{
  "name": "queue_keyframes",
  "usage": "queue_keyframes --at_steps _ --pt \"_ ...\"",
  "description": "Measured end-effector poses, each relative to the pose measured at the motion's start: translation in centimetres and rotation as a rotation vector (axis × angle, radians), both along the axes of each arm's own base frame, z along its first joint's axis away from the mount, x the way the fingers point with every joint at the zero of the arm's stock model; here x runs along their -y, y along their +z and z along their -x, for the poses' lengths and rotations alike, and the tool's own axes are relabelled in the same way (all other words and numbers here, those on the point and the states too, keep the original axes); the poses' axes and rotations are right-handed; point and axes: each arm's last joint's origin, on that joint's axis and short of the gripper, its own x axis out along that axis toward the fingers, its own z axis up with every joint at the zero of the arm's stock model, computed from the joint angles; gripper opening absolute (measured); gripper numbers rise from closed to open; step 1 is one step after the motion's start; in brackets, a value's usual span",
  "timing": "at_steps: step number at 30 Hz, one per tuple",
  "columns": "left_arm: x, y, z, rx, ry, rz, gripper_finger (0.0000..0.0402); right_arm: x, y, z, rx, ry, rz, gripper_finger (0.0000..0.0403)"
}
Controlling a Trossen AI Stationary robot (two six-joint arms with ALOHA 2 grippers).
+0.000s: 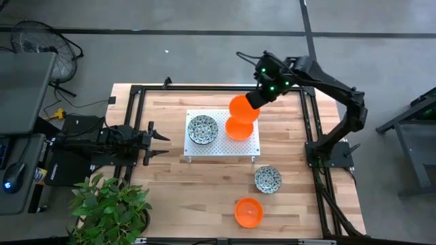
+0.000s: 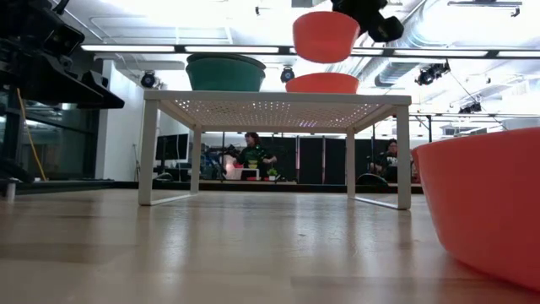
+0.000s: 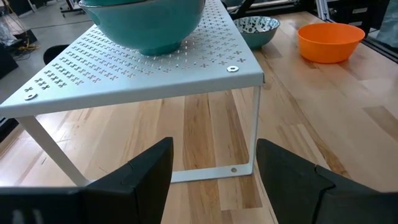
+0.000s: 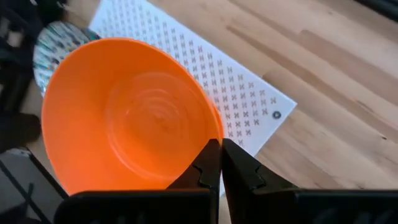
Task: Pick & Place Mini bowls
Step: Stack the top orange bowl on the orange bowl on the shelf
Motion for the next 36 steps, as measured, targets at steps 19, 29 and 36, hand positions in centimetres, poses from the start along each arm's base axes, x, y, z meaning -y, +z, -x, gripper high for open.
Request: queue_keyframes --at_steps 19,29,36 --pt "0.0 0.0 0.0 0.0 0.001 0.0 0.0225 -0.8 -3.5 -3.5 -0.167 0.075 0.008 0.0" --pt "0.0 0.0 0.0 0.0 0.004 -0.001 0.0225 -0.8 -3.7 -3.5 -0.189 0.096 0.026 0.0" --pt "0.0 0.0 0.0 0.0 0.003 -0.001 0.0225 -1.0 -3.7 -3.6 -0.198 0.12 0.059 0.0"
